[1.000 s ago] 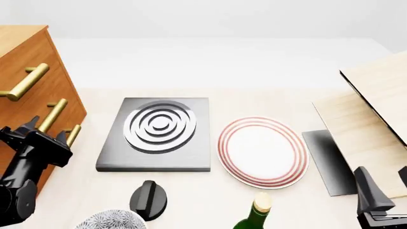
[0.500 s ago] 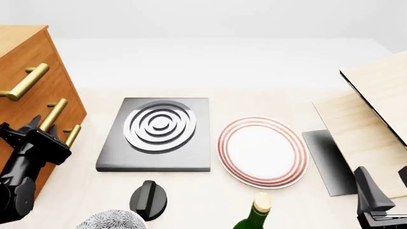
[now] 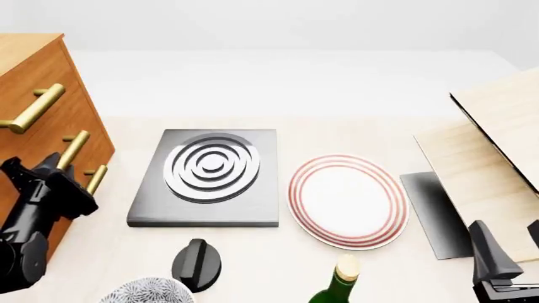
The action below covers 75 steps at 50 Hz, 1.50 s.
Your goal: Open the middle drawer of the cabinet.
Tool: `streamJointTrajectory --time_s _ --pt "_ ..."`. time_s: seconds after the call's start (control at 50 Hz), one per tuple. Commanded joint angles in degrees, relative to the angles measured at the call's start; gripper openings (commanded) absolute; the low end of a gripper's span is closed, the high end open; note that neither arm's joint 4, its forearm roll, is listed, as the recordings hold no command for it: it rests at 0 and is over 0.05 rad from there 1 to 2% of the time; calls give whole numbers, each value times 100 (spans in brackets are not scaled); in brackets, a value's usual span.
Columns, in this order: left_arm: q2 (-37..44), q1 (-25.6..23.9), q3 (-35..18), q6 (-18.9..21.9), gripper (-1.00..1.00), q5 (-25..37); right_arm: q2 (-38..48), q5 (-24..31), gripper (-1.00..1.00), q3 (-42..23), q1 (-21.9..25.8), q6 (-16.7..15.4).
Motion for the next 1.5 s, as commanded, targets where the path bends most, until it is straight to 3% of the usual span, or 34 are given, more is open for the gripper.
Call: streamJointTrajectory --time_s 0.02,0.26,0.62,0.84,1.0,1.06,1.08,1.2,1.36,1.4,1.42,1.44,1.46,1.48,1.5 --pt "-70 -421 -502 622 -100 -160 0 0 100 0 0 0" --pt "-126 -830 -319 878 -100 -160 0 0 100 0 0 1" --pt "-1722 -1272 1099 739 -100 -160 0 -1 100 0 0 -1" --pt "-1740 -1487 1221 666 -100 -160 0 0 100 0 -1 0" --pt "-1373 -1448 882 623 -100 -160 0 0 100 0 -1 0" --pt "-1652 -1417 1061 276 -100 -160 0 1 100 0 -1 1" --pt "-1848 -1446 1195 241 100 -160 0 0 100 0 0 0" --pt "-2578 -1633 1868 -477 100 -160 0 0 100 0 -1 0" --pt "-2694 -1861 1874 -1278 100 -141 0 0 100 0 -1 0" --pt "-5000 -1934 1874 -1496 100 2066 0 1 100 0 -1 0" --pt "-6475 -1920 1874 -1730 100 3551 0 1 100 0 0 0" --pt "-7198 -1926 1874 -1918 100 4323 0 0 100 0 0 -1" --pt "-7628 -1926 1874 -2094 100 4783 0 -1 100 0 0 2" --pt "-7769 -1885 1871 -2668 100 5196 0 0 100 0 0 -1" --pt "-8000 -1910 1828 -2752 100 5426 0 1 100 0 0 1"
